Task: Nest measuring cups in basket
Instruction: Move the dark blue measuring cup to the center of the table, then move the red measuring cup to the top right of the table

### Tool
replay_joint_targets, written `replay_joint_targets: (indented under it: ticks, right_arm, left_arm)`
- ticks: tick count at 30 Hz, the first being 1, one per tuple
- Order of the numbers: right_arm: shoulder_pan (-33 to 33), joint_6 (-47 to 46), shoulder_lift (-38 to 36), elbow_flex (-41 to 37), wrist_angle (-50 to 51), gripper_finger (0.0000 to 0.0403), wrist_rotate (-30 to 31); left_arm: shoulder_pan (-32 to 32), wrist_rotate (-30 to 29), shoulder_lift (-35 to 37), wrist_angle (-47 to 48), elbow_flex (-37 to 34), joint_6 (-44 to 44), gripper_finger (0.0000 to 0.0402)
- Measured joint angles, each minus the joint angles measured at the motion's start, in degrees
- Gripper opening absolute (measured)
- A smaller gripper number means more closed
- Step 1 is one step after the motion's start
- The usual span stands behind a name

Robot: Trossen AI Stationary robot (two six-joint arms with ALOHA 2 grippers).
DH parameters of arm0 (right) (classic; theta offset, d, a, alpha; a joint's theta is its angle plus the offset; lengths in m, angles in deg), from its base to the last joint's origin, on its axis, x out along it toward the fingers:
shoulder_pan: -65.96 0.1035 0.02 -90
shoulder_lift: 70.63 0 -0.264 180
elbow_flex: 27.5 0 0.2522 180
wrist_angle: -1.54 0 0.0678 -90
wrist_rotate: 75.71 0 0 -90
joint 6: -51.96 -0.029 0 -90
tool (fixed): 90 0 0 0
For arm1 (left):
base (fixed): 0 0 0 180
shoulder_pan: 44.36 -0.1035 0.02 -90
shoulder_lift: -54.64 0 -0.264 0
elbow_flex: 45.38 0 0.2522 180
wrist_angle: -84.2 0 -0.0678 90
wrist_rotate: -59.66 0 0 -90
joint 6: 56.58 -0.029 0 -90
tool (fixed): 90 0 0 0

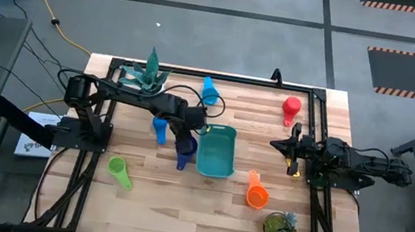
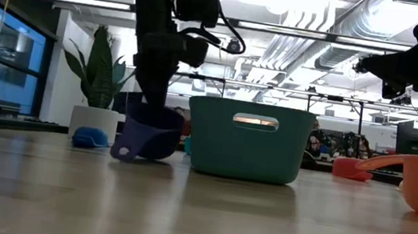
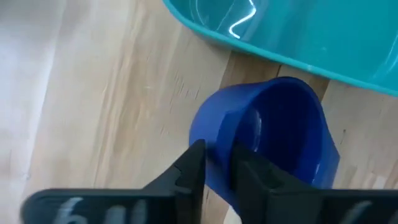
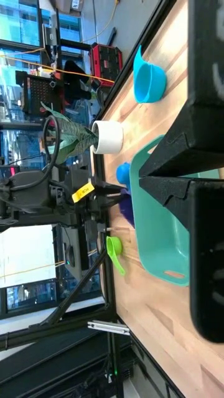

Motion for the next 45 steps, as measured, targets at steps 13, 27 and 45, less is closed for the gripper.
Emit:
replay_joint_targets:
  ticks: [13, 27, 45]
  right_arm:
    - [0.0, 0.0, 0.0, 0.0, 0.0, 0.0, 0.0]
    - [0.0, 0.0, 0.0, 0.0, -0.2, 0.0, 0.0]
    - [0.0, -24.6, 6.2, 4.0, -46.3, 0.0, 10.0]
  left_arm:
    - [-1.1, 0.7, 0.0, -0.2, 0.0, -0.1, 0.0138]
    - [-5.7, 2.9, 22.4, -2.6, 0.0, 0.5, 0.0143]
    - [-0.2, -2.3, 49.1, -50.8, -21.0, 8.3, 0.0143]
